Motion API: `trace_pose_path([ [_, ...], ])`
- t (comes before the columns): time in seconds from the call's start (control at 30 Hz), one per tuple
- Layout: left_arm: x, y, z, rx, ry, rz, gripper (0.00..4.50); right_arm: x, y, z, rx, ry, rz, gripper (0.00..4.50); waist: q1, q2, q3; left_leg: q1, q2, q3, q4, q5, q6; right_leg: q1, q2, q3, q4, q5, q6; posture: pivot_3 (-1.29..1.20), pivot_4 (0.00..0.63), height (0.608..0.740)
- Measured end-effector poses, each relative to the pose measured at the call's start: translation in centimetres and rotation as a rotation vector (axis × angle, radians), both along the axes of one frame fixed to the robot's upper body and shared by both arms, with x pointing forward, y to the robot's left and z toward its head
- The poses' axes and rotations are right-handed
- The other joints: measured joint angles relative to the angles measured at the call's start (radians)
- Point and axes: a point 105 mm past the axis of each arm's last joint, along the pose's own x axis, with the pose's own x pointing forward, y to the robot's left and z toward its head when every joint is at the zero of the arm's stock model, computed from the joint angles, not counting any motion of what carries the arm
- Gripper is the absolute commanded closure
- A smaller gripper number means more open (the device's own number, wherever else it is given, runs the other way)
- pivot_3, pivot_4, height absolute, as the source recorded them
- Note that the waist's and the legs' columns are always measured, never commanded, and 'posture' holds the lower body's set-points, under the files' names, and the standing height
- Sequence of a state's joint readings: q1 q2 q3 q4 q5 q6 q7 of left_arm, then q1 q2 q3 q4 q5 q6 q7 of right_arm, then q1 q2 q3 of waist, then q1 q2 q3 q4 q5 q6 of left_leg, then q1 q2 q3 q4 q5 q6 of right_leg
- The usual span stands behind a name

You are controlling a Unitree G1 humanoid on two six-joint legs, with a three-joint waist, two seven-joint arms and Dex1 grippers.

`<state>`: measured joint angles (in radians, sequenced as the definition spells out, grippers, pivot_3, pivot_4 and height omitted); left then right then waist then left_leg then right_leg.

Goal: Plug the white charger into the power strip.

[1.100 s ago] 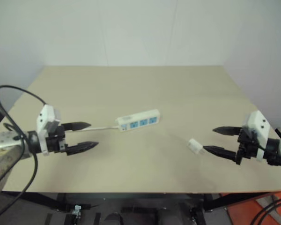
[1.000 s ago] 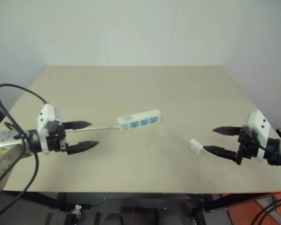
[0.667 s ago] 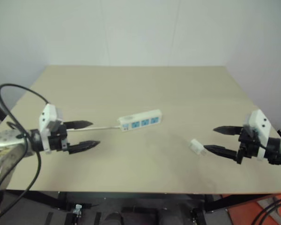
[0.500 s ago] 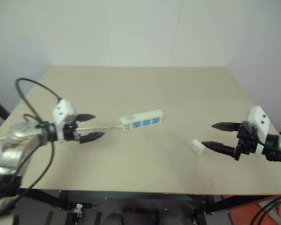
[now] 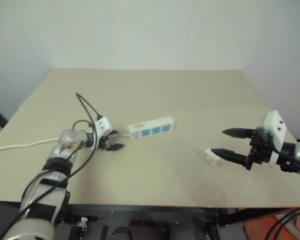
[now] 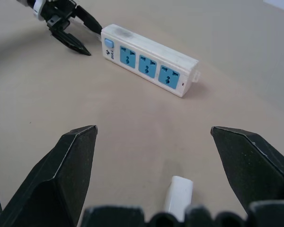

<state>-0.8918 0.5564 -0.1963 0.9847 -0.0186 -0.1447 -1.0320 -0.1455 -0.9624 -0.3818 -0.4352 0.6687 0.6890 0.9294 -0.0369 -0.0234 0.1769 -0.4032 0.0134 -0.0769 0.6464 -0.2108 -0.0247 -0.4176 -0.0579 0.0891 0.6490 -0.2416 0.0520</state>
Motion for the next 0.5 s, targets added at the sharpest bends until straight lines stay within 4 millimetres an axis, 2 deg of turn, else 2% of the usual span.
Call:
trace_pose_path([
  [0.1,0.7,-0.6,-0.4,0.007,-0.015,0.018,2.56,-0.1,0.2,0.3,0.018,-0.008,0.006,0.0,0.002,0.0,0.0,0.006,0.0,0.0,0.0,0.0,0.0,0.008,0.0,0.0,-0.001,-0.001,0.002,0.0,0.15,0.74],
  [0.17,0.9,-0.9,-0.6,0.015,-0.016,0.026,3.22,-0.2,0.1,0.6,0.02,-0.02,-0.002,0.0,0.002,0.0,0.0,0.011,0.0,0.0,0.0,0.0,0.0,0.013,0.0,0.0,-0.002,-0.005,0.008,0.0,0.15,0.74],
  [0.3,1.1,-1.1,-0.9,0.019,-0.008,0.028,4.46,-0.3,0.4,0.8,0.036,-0.02,0.003,0.0,0.001,0.0,-0.001,0.013,0.0,0.0,-0.001,0.0,0.0,0.015,0.0,0.0,-0.002,-0.005,0.009,0.0,0.15,0.74],
  [0.5,0.6,-1.4,-0.7,-0.034,0.025,-0.013,4.49,-0.3,0.4,0.9,0.058,-0.02,-0.011,0.0,0.001,0.0,-0.001,0.012,0.0,0.0,-0.001,0.0,0.0,0.014,0.0,0.0,-0.002,-0.005,0.008,0.0,0.15,0.74],
])
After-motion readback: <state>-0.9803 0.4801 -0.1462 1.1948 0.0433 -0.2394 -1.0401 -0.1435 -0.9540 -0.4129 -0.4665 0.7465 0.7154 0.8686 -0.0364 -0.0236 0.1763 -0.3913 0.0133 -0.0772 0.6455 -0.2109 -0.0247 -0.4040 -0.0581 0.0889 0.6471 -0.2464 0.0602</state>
